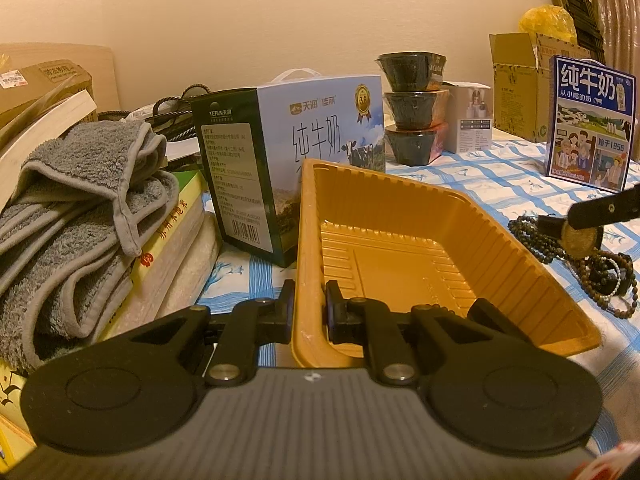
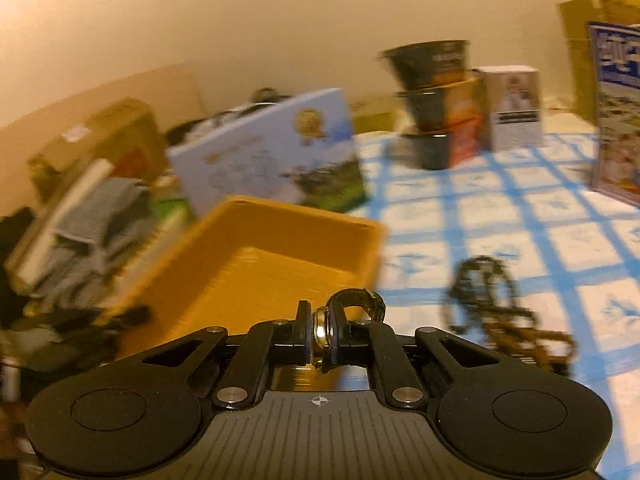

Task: Organize jewelry
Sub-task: 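Carry the black bracelet into the orange tray and open the right tool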

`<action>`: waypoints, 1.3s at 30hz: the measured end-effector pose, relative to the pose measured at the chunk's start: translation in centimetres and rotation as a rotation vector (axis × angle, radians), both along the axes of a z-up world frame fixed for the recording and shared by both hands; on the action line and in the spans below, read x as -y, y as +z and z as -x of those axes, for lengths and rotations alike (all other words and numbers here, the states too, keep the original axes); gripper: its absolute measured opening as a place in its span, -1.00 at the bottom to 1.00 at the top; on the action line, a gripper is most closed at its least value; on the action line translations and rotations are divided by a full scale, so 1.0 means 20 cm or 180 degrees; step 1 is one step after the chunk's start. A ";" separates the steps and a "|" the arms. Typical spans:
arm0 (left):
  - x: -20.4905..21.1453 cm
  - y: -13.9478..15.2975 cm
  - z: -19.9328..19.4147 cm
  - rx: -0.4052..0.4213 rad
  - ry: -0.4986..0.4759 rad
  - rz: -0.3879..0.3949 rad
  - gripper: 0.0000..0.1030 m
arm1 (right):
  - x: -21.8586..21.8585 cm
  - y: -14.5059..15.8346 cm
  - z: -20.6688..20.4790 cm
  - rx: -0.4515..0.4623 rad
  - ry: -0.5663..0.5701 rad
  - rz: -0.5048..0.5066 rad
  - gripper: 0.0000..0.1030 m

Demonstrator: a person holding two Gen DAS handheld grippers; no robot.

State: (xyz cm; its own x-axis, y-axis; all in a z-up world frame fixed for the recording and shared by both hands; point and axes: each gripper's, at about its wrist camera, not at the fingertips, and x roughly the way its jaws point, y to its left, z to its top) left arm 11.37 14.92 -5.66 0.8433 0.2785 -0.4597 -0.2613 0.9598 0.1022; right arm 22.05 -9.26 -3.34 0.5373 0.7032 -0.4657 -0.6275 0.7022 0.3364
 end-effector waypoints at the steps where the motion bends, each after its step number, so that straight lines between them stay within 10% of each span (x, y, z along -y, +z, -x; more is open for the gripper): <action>1: 0.00 0.00 0.00 0.0000 -0.0001 0.0000 -0.74 | -0.03 0.01 0.01 -0.0026 0.0068 -0.0044 -0.83; 20: 0.01 -0.01 0.01 0.0002 0.0000 0.0017 -0.75 | -0.40 -0.17 0.11 -0.0423 0.0569 -0.0002 -0.80; 24: 0.01 -0.01 0.02 -0.0003 0.0005 0.0018 -0.74 | -0.34 -0.11 0.13 -0.0346 0.0555 -0.0141 -0.40; 39: 0.01 -0.02 0.02 -0.0001 0.0012 0.0025 -0.75 | 0.32 -0.21 0.12 -0.0332 -0.0771 0.0413 -0.37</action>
State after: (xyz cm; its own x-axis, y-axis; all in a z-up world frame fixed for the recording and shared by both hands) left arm 10.88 14.74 -5.96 0.8421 0.2781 -0.4621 -0.2650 0.9596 0.0947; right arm 19.68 -15.72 -7.45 0.6268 0.4911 -0.6049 -0.4029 0.8688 0.2878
